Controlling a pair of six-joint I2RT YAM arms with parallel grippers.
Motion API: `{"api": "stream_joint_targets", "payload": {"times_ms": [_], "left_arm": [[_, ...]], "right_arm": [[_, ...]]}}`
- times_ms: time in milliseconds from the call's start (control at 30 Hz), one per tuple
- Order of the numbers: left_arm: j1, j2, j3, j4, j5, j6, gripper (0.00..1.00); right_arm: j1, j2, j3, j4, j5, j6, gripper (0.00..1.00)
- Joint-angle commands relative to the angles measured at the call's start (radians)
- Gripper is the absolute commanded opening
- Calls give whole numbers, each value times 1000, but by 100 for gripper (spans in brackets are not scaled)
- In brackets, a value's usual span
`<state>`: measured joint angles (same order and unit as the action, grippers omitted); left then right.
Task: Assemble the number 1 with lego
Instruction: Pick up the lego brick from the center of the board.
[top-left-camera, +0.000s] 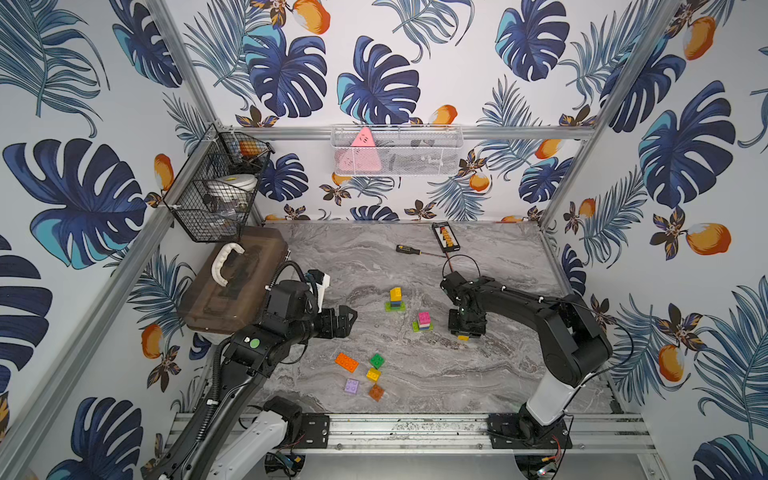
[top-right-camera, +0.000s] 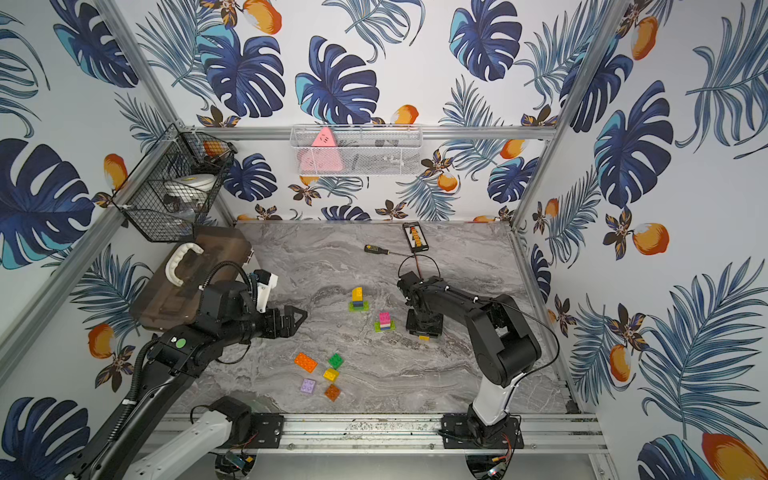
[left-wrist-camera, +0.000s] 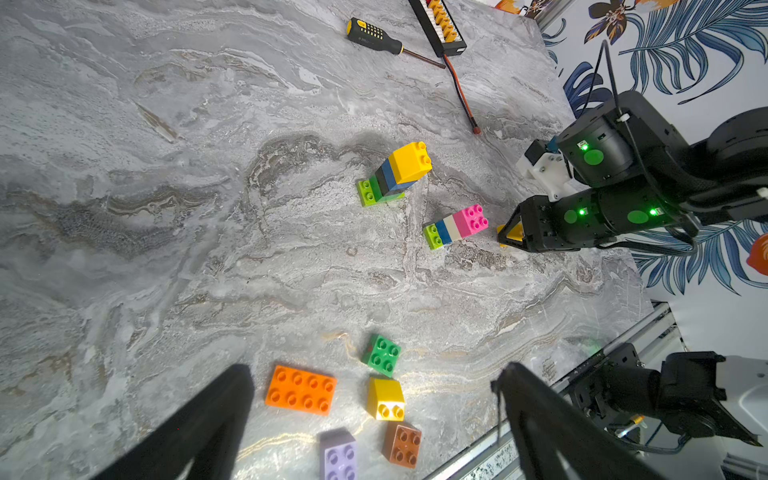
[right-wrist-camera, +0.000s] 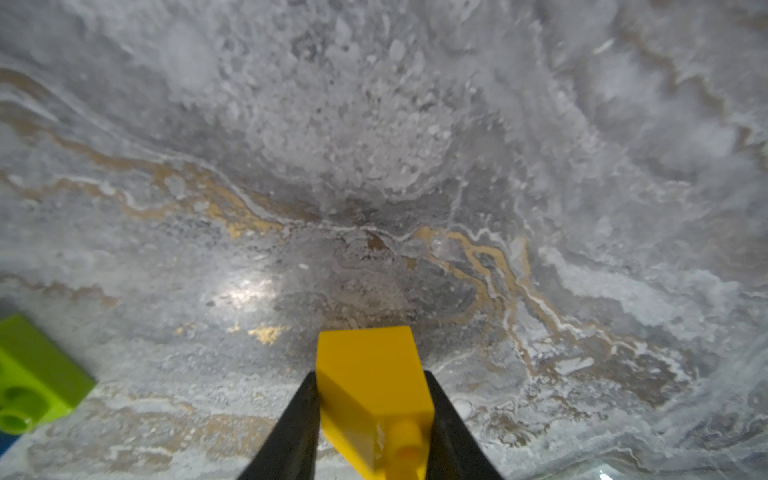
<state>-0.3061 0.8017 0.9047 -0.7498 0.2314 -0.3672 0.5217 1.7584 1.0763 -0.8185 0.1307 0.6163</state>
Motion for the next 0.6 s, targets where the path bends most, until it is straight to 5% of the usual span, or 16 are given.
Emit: {"api": "stream_joint_targets", "payload": {"times_ms": [0,567], "left_arm": [[-1,-2,6,11,-1,1,99],[-1,-10,7,11,-5,-1,99]], "right_arm": [[0,3,11,-14,10,-5,39],[7,-129,165,-153,-78,-63,20]]}}
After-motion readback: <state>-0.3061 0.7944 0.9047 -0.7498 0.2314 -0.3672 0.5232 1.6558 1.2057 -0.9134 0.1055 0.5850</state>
